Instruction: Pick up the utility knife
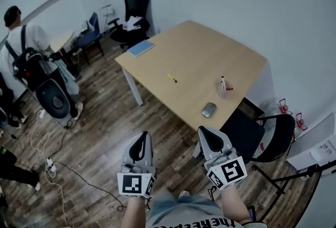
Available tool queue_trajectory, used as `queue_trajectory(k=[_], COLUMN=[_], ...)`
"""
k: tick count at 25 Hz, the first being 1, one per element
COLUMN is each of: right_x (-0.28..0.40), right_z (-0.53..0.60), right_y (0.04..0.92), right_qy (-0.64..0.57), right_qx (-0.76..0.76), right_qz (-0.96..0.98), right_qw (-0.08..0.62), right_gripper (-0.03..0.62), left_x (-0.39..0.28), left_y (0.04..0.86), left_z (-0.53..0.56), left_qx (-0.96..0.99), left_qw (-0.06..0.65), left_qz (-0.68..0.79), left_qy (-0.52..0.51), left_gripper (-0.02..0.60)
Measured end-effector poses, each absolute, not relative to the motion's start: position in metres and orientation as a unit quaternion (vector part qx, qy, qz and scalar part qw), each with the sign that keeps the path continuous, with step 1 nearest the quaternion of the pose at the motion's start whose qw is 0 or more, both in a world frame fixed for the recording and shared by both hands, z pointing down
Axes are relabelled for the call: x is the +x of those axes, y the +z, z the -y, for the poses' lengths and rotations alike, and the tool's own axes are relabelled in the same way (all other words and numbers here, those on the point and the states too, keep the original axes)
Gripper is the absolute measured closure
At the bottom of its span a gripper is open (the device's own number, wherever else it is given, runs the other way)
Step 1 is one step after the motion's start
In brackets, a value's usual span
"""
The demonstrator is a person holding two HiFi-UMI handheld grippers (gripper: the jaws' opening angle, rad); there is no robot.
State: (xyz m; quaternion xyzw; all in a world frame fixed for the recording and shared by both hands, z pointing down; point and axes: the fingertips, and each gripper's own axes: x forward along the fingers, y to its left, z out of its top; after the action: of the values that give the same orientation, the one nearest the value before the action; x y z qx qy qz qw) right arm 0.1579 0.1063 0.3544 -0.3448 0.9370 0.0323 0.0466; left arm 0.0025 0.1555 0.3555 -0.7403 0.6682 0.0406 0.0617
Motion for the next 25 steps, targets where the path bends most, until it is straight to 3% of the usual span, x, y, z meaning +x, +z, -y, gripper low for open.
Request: queue_trajectory(k=[10, 25], right_x=[0.154, 0.098], right_z=[-0.075, 0.023], right_y=[0.363, 0.36], right_qy=[0.022, 0.022], right_qx=[-0.335, -0.366], right_qz=[-0.941, -0.929], right_qw=[0.046, 0.043], right_gripper=[0.592, 0.592], left_x=[0.006, -0.051], left_y=[0.355, 0.351], left_z=[-0.125, -0.017], left_qx=[-0.741, -0.764], left_qw=[0.066, 0.065], left_qz=[-0.667, -0.642], left_qy=[0.029, 0.029], left_gripper=[0.561, 0.561])
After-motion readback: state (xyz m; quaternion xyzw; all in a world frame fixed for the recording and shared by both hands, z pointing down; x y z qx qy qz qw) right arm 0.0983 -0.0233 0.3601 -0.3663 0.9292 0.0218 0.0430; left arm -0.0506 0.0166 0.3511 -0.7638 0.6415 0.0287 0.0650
